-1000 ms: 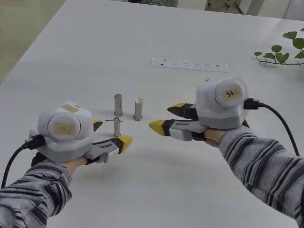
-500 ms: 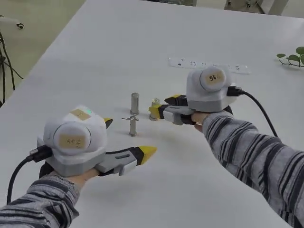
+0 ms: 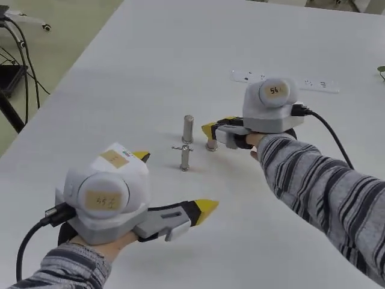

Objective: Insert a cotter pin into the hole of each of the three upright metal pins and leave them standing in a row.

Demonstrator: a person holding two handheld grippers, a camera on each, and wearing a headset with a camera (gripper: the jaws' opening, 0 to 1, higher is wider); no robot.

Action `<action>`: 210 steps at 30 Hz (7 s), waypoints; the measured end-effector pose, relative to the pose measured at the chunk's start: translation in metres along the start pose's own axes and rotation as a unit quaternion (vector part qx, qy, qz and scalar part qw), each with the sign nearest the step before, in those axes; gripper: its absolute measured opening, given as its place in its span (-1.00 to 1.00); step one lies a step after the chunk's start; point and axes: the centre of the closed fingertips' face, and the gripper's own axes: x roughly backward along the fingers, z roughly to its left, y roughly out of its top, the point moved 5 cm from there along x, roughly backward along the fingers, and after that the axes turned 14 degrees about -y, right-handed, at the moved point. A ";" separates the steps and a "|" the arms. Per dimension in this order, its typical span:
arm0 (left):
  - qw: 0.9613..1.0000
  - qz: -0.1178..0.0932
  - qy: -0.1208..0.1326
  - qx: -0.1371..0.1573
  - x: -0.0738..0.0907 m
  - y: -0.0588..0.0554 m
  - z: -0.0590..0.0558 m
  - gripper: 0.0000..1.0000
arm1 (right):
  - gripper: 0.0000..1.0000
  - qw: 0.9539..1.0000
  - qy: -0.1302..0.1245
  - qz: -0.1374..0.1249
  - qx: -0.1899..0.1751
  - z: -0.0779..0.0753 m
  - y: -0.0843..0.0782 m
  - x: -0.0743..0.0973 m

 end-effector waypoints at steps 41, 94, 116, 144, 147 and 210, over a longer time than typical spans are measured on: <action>1.000 0.010 0.007 -0.015 0.001 -0.003 0.003 0.96 | -0.82 0.997 0.010 0.012 0.075 0.027 -0.043 0.096; 0.999 0.020 -0.009 -0.024 -0.004 -0.004 -0.005 0.92 | -0.48 0.996 0.046 0.015 0.071 0.014 -0.057 0.142; 0.999 0.022 -0.021 -0.026 -0.009 -0.006 -0.013 0.87 | -0.58 0.984 0.037 0.092 0.148 -0.063 -0.056 0.110; 1.000 0.021 -0.017 -0.009 -0.010 -0.007 -0.007 0.75 | -0.76 0.963 0.022 0.191 0.189 -0.103 -0.064 0.058; 1.000 0.022 -0.017 -0.006 -0.010 -0.008 -0.007 0.74 | -0.78 0.960 0.025 0.199 0.197 -0.104 -0.065 0.057; 0.993 0.007 -0.103 0.061 -0.004 0.012 -0.035 -0.05 | -1.00 0.901 0.125 0.064 0.410 0.005 -0.061 0.153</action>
